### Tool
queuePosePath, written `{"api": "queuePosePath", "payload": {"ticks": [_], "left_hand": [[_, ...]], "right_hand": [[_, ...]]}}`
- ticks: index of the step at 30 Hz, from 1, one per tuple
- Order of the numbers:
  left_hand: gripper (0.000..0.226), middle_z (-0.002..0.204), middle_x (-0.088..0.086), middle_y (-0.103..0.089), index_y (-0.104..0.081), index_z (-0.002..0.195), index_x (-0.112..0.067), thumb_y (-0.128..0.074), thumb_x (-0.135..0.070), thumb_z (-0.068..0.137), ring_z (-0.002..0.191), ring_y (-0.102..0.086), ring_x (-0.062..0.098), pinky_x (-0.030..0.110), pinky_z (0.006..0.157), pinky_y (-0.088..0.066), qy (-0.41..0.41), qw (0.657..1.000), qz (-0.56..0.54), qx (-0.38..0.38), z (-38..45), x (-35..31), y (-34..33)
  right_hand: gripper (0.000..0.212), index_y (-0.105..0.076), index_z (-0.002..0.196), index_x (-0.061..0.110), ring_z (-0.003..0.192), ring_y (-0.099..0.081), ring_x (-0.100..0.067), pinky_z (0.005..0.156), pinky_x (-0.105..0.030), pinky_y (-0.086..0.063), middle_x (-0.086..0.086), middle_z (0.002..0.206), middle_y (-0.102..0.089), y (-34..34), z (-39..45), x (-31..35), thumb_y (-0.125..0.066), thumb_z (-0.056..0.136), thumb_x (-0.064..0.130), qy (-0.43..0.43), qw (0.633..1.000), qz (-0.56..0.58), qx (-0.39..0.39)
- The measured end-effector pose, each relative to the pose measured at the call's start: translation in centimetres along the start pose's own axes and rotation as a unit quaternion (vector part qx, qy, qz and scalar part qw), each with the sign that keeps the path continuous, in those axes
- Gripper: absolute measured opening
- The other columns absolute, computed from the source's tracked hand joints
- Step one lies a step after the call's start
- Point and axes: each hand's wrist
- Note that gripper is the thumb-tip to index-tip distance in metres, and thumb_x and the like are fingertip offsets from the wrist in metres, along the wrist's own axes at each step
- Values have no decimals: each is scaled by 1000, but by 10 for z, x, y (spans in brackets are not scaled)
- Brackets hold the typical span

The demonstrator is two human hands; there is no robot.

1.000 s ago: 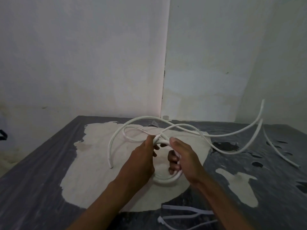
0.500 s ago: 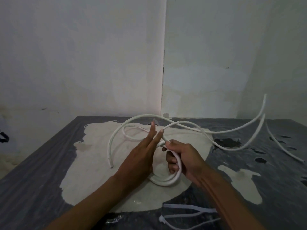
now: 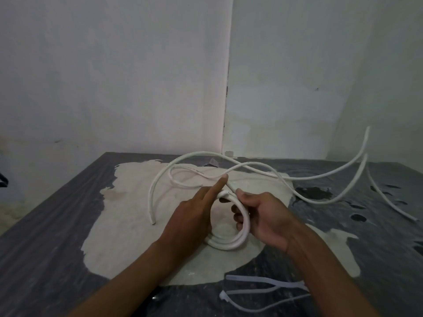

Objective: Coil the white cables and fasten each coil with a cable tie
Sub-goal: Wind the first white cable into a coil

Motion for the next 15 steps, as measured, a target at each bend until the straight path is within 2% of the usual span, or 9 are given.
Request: {"api": "queuePosePath", "payload": {"ticks": [2,4,5,8,11,13,15], "left_hand": [[81,118,13,-62,-30,146,-17,-70,3,77,70,-52,5,16,68,-48,32,999,-2,-7,-1,-2,1],[73,119,12,-61,-33,144,-16,-67,-2,81,74,-52,7,17,72,-48,66,997,-15,-23,-1,-4,2],[70,120,11,-61,-36,143,-16,-66,-2,82,74,-53,7,18,73,-48,77,996,-17,-33,0,-5,1],[64,117,9,-64,-42,138,-16,-68,-1,81,74,-60,10,20,72,-53,94,995,-10,-43,3,-6,-2],[68,117,9,-65,-41,138,-17,-71,-1,79,86,-67,17,28,75,-57,95,994,2,-48,-1,-3,-6],[72,124,9,-63,-36,142,-18,-71,-5,81,94,-67,18,28,82,-56,98,994,4,-48,-5,-3,-8],[76,127,10,-60,-30,145,-19,-72,-11,83,96,-67,19,27,83,-54,95,994,10,-47,-8,-4,-8]], "right_hand": [[41,-80,84,14,79,-59,-25,78,-39,-49,-11,88,-68,1,2,-1,-44,100,27,17,996,-75,-34],[44,-80,83,19,94,-66,-34,92,-47,-51,-12,95,-75,-1,1,-1,-41,101,29,35,985,-157,-68],[43,-79,84,16,96,-67,-36,92,-48,-52,-13,95,-75,-1,1,1,-41,100,29,44,980,-177,-80],[38,-77,88,13,84,-69,-36,83,-46,-56,-13,86,-75,-1,-1,8,-44,100,26,75,973,-191,-110],[35,-75,93,6,86,-68,-39,87,-50,-54,-18,88,-74,-2,-5,8,-46,100,25,152,940,-284,-110],[30,-75,99,12,88,-69,-27,89,-39,-54,-8,92,-75,-5,-6,2,-47,100,24,204,905,-359,-105],[23,-69,104,25,83,-65,-6,82,-21,-53,5,90,-71,-10,-6,-1,-47,100,26,223,886,-387,-127]]}}
Point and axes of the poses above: each hand's wrist, its own z-axis towards the middle knuckle, its own y-axis out of the back of the hand, x = y × z
